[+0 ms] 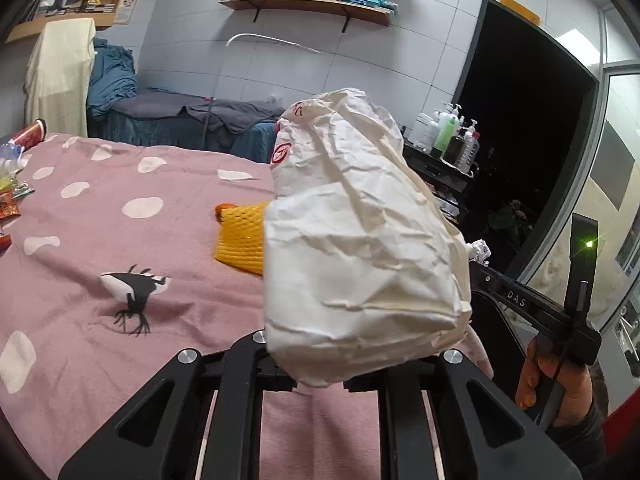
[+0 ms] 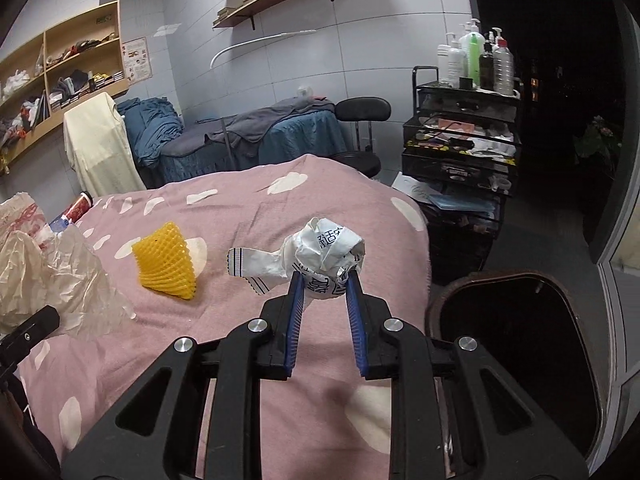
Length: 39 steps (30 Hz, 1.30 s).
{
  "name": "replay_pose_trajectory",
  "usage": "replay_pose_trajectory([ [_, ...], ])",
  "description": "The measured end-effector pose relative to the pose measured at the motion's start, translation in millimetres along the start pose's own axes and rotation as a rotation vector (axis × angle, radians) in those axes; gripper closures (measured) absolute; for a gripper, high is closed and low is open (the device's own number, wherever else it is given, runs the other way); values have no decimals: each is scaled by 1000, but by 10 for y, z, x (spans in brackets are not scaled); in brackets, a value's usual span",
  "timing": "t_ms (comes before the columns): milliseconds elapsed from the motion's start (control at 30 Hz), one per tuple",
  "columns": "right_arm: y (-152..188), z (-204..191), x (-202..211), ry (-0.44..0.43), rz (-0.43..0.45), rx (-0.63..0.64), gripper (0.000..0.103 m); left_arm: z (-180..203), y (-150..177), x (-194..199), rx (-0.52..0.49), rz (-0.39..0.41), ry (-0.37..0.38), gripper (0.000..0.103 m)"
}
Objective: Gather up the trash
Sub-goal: 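Drop the crumpled paper into the black bin with the right gripper while the left holds the bag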
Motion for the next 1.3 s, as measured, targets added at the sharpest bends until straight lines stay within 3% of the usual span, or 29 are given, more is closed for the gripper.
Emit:
replay_pose_trajectory([
  [333,224,754,404,170,33,-76,80,661,71,-116,-111,-22,128,89],
  [667,561,1582,478,340,-44,-191,80,1168,108,-341,-221,-59,222,89],
  [1167,939,1950,160,397,-183,-237,80,1723,258,-611,-324,-133,317,89],
  [1267,1005,1975,95,396,-209,-249,72,1814,298,-646,-334,-148,335,89],
  [1300,1028,1987,80,396,-216,-254,64,1843,305,-657,-337,-153,341,89],
])
Point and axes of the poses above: each gripper's, at about its wrist camera, not at the fingertips, and x roughly against the way its jaws point, z to its right, y to its underside, the point moved 3 cm from there along -x, roughly the way its jaws point, and after that the axes turned 3 degrees about -x, right-handed, at the moved point
